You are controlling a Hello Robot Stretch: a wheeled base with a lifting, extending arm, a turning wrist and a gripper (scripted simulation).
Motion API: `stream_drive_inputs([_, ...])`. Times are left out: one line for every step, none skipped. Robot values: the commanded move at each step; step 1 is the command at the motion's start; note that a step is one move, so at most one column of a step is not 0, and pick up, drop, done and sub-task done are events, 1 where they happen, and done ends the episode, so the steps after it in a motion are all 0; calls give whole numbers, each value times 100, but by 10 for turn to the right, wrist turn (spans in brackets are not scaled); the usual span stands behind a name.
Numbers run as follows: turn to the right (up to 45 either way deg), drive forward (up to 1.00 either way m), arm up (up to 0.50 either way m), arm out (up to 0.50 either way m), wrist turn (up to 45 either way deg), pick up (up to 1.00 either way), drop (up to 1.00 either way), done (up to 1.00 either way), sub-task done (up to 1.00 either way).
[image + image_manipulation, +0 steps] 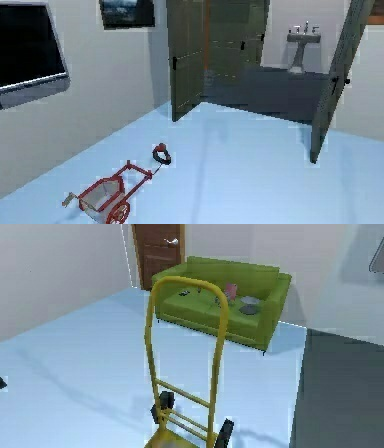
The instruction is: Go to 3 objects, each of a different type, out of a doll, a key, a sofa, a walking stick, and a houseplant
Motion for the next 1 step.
stream_drive_inputs([210, 0, 0, 0, 0, 0, 0, 0, 0])
